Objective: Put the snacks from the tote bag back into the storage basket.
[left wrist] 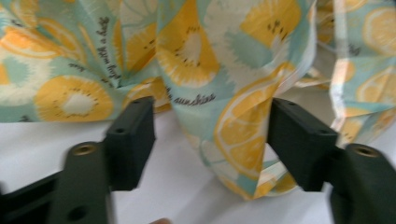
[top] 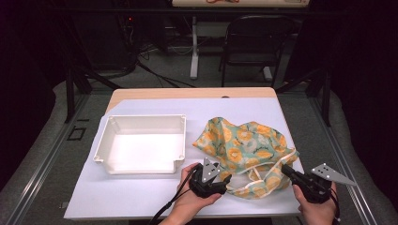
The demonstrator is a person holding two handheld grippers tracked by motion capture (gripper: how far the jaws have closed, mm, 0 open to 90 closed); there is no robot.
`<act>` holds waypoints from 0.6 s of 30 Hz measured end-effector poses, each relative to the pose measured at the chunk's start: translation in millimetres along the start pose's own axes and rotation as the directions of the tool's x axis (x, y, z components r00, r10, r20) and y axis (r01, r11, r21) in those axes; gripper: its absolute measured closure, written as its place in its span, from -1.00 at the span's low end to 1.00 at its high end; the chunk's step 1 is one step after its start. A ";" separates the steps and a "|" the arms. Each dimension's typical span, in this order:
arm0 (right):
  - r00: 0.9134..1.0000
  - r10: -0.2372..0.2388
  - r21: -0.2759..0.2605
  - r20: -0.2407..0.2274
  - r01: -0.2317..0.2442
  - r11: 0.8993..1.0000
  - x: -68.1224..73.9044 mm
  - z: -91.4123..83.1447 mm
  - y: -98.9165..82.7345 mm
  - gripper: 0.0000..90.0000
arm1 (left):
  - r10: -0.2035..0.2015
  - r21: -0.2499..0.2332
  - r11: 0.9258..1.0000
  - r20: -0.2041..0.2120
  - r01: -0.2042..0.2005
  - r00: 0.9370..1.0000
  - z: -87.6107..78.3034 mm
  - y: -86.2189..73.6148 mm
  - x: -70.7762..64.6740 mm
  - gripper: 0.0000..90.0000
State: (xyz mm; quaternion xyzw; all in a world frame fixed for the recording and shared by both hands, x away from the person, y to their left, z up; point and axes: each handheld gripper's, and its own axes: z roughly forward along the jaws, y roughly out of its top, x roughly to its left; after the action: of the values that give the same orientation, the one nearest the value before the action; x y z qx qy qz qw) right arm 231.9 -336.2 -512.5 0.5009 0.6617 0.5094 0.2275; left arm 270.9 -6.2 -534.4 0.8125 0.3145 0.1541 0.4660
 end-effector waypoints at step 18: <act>0.999 -0.047 -0.066 0.020 0.048 0.997 2.4 -7.2 16.6 1.00 | -0.054 -0.039 0.997 0.132 0.060 0.990 -15.5 34.6 25.0 1.00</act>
State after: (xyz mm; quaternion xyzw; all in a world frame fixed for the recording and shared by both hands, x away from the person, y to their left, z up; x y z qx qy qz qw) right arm 232.2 -337.6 -494.3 0.4819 0.6540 0.5209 0.2622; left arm 294.1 7.6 -497.8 0.8012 0.3031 0.0937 0.5074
